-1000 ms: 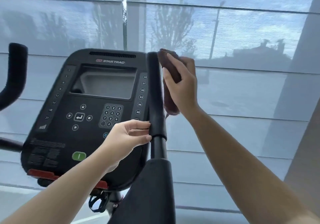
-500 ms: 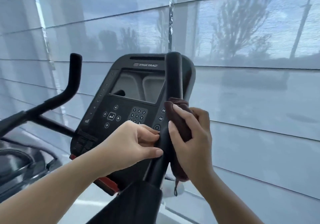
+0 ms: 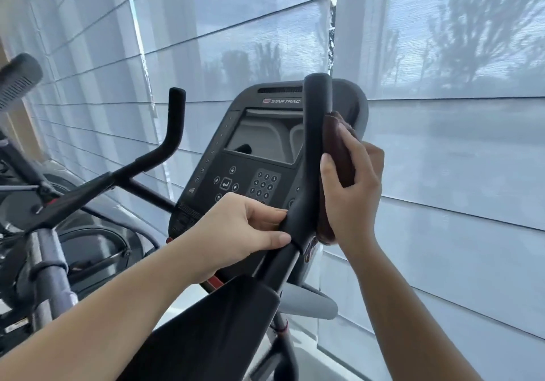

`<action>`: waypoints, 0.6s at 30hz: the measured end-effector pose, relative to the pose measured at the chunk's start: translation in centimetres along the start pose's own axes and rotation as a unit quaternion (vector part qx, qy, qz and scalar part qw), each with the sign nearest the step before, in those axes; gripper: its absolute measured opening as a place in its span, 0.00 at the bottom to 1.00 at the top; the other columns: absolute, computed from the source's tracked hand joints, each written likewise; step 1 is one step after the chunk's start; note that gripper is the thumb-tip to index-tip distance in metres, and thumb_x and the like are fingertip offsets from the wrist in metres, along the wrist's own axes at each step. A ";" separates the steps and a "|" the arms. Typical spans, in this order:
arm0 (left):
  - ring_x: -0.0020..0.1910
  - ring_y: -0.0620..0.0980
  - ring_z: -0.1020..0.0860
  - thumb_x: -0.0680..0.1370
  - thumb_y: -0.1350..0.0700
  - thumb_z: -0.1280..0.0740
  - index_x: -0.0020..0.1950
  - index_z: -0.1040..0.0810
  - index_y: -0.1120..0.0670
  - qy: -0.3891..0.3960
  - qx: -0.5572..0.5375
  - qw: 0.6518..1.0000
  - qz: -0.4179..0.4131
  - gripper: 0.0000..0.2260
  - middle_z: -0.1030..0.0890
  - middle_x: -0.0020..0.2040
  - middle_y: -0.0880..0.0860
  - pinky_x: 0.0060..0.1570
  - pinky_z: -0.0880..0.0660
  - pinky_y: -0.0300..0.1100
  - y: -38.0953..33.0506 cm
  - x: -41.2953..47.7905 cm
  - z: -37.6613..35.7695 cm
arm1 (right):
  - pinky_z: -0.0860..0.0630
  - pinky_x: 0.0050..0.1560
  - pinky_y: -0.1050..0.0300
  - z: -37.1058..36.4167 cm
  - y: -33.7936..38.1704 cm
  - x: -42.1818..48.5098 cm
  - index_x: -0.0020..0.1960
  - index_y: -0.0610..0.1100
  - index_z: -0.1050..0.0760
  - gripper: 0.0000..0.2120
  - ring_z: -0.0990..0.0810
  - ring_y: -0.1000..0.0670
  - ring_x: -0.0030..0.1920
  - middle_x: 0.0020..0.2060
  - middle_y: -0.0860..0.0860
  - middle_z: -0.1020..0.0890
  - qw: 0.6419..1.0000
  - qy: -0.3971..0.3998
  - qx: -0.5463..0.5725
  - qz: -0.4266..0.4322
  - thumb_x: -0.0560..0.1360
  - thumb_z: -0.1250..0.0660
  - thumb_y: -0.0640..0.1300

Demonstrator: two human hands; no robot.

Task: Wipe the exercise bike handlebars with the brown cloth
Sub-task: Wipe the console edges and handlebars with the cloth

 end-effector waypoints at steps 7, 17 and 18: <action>0.46 0.46 0.18 0.69 0.66 0.27 0.54 0.19 0.59 -0.059 0.045 0.997 0.033 0.14 0.15 0.46 0.53 0.52 0.23 0.39 -0.1 -0.4 0.3 | 0.34 0.57 0.74 1.0 -1.6 -6.3 0.60 0.55 0.27 0.20 0.27 0.61 0.57 0.53 0.54 0.29 0.982 -0.111 0.087 -0.128 0.72 0.37 0.38; 0.49 0.43 0.20 0.74 0.61 0.31 0.58 0.21 0.52 -0.139 0.216 0.965 0.050 0.13 0.17 0.49 0.48 0.53 0.27 0.36 -1.1 -1.4 -0.3 | 0.29 0.55 0.63 1.1 -1.0 -6.7 0.63 0.46 0.27 0.20 0.27 0.53 0.56 0.53 0.55 0.33 0.991 -0.070 0.060 -0.096 0.71 0.36 0.41; 0.48 0.42 0.20 0.74 0.62 0.31 0.57 0.21 0.52 -0.142 0.215 0.965 0.056 0.13 0.17 0.48 0.47 0.51 0.27 0.33 -1.1 -1.5 -0.3 | 0.30 0.56 0.65 1.0 -1.0 -6.6 0.63 0.46 0.27 0.20 0.27 0.51 0.56 0.53 0.53 0.33 0.993 -0.057 0.057 -0.091 0.71 0.36 0.41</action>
Point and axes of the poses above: each hand's wrist, its own x-axis towards the middle knuckle, its own z-axis out of the back of the hand, y = z × x, the point moved 10 cm from there along x, towards the middle knuckle
